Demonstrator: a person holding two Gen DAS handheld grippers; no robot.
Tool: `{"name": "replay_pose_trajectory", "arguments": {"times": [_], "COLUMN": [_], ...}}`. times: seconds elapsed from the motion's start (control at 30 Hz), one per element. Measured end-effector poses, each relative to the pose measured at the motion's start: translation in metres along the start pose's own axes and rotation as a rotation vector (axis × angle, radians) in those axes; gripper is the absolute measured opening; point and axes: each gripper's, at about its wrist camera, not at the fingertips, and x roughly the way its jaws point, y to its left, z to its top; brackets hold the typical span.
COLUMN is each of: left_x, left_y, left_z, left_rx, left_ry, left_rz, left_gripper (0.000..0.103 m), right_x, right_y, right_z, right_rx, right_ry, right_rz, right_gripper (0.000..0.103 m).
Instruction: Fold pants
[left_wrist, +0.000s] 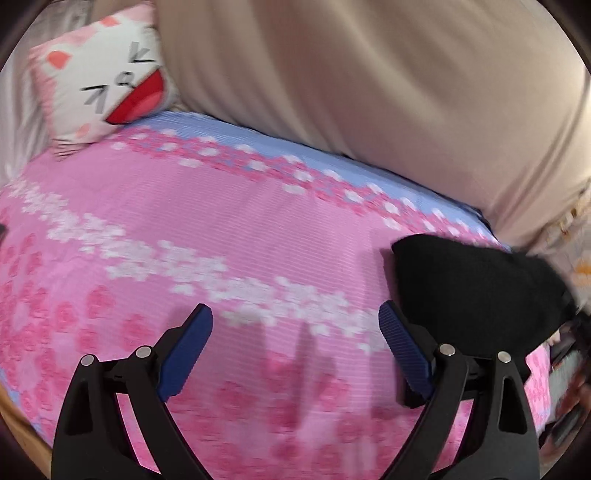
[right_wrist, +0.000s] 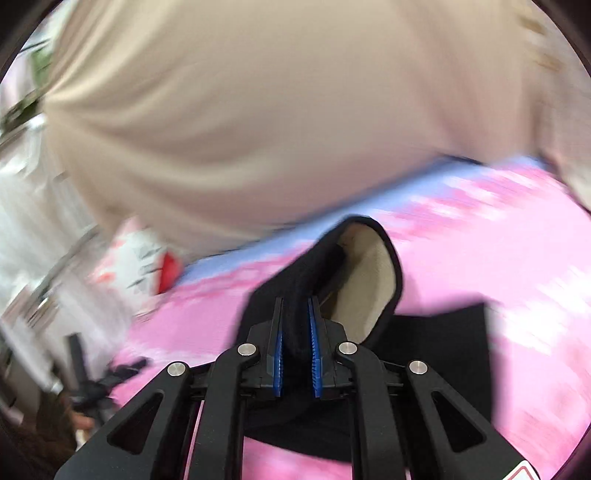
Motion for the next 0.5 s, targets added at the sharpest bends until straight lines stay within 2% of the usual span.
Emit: {"name": "replay_pose_trajectory", "arguments": {"times": [0.1,0.13,0.17,0.2,0.23,0.3,0.33,0.4,0.5], "left_x": [0.025,0.032,0.041,0.05,0.056,0.066,0.072,0.081,0.104], "left_y": [-0.036,-0.045,-0.058,-0.07,-0.079,-0.093,-0.101,-0.111,-0.123], "left_z": [-0.003,-0.005,-0.007,-0.008,-0.009,-0.013,-0.016,-0.02,-0.027], "left_rx": [0.034,0.04,0.048,0.058,0.064,0.063,0.061,0.068,0.083], "left_ry": [0.082,0.108,0.144,0.179,0.205,0.249,0.266,0.281,0.324], "left_rz": [-0.073,-0.094,-0.124,-0.149,-0.162,-0.185,-0.192,-0.175,-0.169], "left_gripper": [0.089,0.089,0.089,0.089,0.089,0.089,0.089,0.09,0.09], "right_x": [-0.002,0.009,0.013,0.012,0.005,-0.006,-0.017,-0.023,-0.01], "right_y": [-0.074,-0.099,-0.112,-0.117,-0.12,-0.115,-0.111,-0.109,-0.104], "right_z": [-0.035,-0.053,-0.062,-0.066,-0.067,-0.061,-0.056,-0.049,-0.041], "right_rx": [0.126,0.161,0.208,0.245,0.278,0.256,0.226,0.187,0.161], "right_ry": [0.07,0.126,0.126,0.106,0.084,0.054,0.013,-0.002,0.031], "right_rz": [-0.143,-0.177,-0.14,-0.099,-0.067,-0.086,-0.126,-0.146,-0.094], "right_gripper": [0.017,0.027,0.028,0.028,0.034,0.047,0.057,0.059,0.059]}}
